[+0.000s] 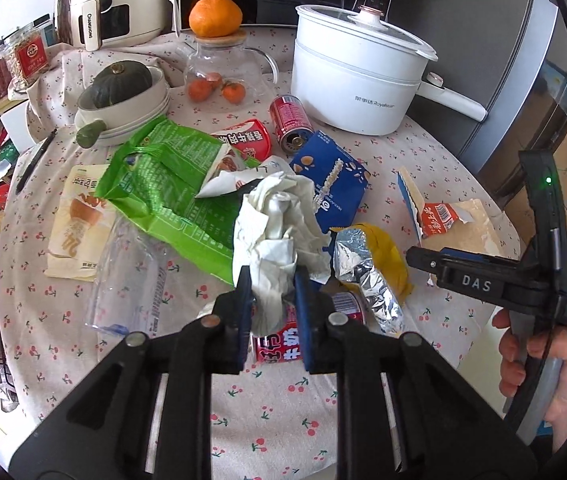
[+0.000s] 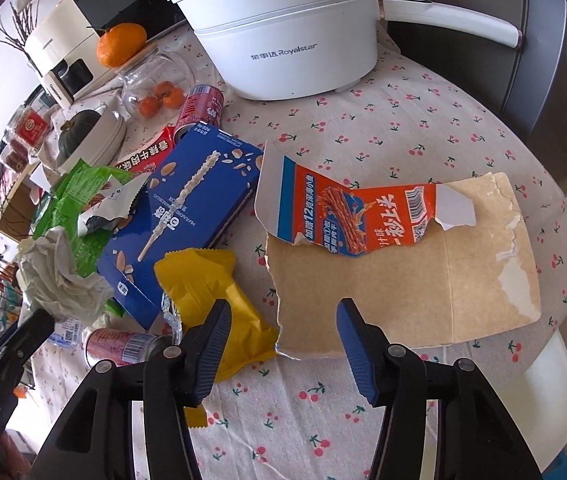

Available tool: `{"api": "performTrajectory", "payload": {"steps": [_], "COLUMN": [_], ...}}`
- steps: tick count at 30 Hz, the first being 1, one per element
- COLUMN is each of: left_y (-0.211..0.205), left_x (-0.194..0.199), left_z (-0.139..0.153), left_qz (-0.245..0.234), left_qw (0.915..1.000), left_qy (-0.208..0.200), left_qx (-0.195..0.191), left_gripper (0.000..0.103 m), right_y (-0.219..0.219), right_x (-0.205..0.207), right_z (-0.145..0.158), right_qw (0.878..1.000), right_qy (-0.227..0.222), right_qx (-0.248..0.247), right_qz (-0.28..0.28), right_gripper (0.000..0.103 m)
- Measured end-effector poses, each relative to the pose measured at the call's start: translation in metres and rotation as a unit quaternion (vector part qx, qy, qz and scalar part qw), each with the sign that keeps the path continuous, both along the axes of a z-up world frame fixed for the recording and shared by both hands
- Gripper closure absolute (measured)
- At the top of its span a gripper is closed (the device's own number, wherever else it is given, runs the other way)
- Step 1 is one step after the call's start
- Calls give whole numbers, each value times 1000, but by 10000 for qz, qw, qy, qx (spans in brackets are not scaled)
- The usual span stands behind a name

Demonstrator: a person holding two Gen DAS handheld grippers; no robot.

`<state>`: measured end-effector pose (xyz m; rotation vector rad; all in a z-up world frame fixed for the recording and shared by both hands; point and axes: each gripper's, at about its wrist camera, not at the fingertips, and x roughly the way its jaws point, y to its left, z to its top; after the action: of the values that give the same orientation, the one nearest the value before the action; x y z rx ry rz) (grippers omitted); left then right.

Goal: Collect trash
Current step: 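Grasp the crumpled white tissue with the left gripper while the right gripper grasps the orange carton, then carry the tissue and carton to the white bin and release the carton from the right gripper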

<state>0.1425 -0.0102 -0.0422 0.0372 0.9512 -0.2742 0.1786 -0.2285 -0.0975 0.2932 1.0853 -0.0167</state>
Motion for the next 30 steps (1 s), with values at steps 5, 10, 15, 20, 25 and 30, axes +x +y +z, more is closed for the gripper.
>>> {"api": "performTrajectory", "payload": {"steps": [5,10,15,20,25,30], "left_y": [11,15,14,1,-26,-69], "left_x": [-6,-10,-16,-25,-40,-64], "left_z": [4,10,19,24,29,31], "left_qz": [14,-56,-181,-408,-800,-1372], "left_qw": [10000,9999,9994,9982,9950,9880], "left_qy": [-37,-56,-147,-170,-164,-162], "left_qx": [-70,-138,-270,-417,-569,-684], "left_gripper": [82,82,82,82,82,82], "right_y": [11,15,10,-14,-42,-71], "right_x": [14,14,0,-28,-71,-128], "right_z": [-17,-10,20,58,92,121], "right_qw": [9984,9958,9943,9936,9906,9857], "right_qy": [148,-33,-441,-926,-1312,-1630], "right_qx": [-537,-917,-968,-646,-315,-295], "right_qz": [-73,-49,6,-94,-229,-311], "right_gripper": [65,91,97,100,101,101]}}
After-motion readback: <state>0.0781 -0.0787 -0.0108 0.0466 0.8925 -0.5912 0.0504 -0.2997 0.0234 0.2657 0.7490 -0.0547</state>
